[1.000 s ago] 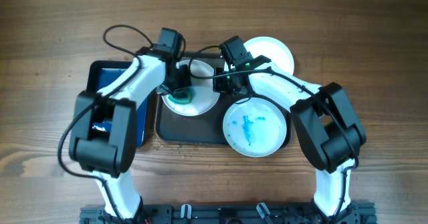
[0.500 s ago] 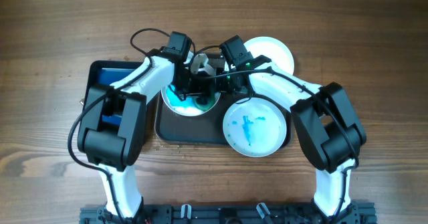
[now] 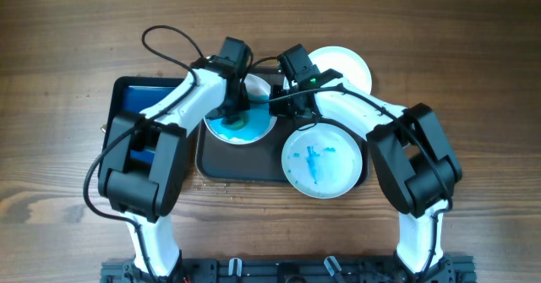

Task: Clean dirty plates on tray and stack at the side
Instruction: 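Scrub the left plate with the sponge while the right gripper holds it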

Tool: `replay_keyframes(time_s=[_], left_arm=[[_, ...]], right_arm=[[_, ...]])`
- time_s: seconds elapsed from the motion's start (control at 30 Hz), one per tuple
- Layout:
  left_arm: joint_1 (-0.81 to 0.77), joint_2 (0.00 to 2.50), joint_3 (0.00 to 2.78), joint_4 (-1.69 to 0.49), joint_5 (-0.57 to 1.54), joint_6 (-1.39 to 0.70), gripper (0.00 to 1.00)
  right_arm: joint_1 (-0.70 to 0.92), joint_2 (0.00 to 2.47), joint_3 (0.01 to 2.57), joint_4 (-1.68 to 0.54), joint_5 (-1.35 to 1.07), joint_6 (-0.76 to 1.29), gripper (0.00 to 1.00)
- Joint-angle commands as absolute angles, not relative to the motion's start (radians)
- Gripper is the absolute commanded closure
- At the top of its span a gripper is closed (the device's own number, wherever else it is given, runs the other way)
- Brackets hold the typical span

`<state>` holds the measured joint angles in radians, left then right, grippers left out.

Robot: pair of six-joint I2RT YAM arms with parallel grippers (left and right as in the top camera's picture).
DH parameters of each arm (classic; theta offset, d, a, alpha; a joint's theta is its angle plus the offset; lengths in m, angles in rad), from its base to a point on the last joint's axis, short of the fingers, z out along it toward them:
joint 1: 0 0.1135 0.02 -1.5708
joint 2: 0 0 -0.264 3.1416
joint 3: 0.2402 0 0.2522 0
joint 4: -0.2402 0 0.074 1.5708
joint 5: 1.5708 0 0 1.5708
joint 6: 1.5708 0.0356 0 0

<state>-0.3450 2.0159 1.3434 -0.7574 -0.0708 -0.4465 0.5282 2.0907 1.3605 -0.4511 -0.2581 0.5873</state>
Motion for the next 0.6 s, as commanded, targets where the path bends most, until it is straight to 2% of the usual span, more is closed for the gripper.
replay_keyframes(time_s=[0.0, 0.17, 0.23, 0.3, 0.33, 0.43, 0.57], left_arm=[[-0.331, 2.076, 1.290, -0.789, 0.175, -0.318, 0.96], [-0.330, 2.076, 1.290, -0.771, 0.202, -0.317, 0.96], [-0.335, 2.076, 1.290, -0.771, 0.313, -0.279, 0.96], [-0.359, 2.076, 1.290, -0.767, 0.580, -0.104, 0.96], [-0.373, 2.076, 1.290, -0.763, 0.626, -0.057, 0.96], [-0.402, 2.076, 1.290, -0.707, 0.543, -0.086, 0.96], [-0.373, 2.076, 1.290, -0.604, 0.089, -0.376, 0.96]], right_arm=[[0.511, 2.162, 1.345, -0.469, -0.479, 0.548, 0.96], [0.453, 2.217, 1.333, -0.459, -0.647, 0.467, 0.96], [0.448, 2.224, 1.333, -0.453, -0.659, 0.451, 0.95], [0.448, 2.224, 1.333, -0.441, -0.658, 0.451, 0.96], [0.448, 2.224, 1.333, -0.438, -0.652, 0.455, 0.96], [0.448, 2.224, 1.333, -0.434, -0.651, 0.455, 0.96], [0.448, 2.224, 1.333, -0.438, -0.644, 0.455, 0.96]])
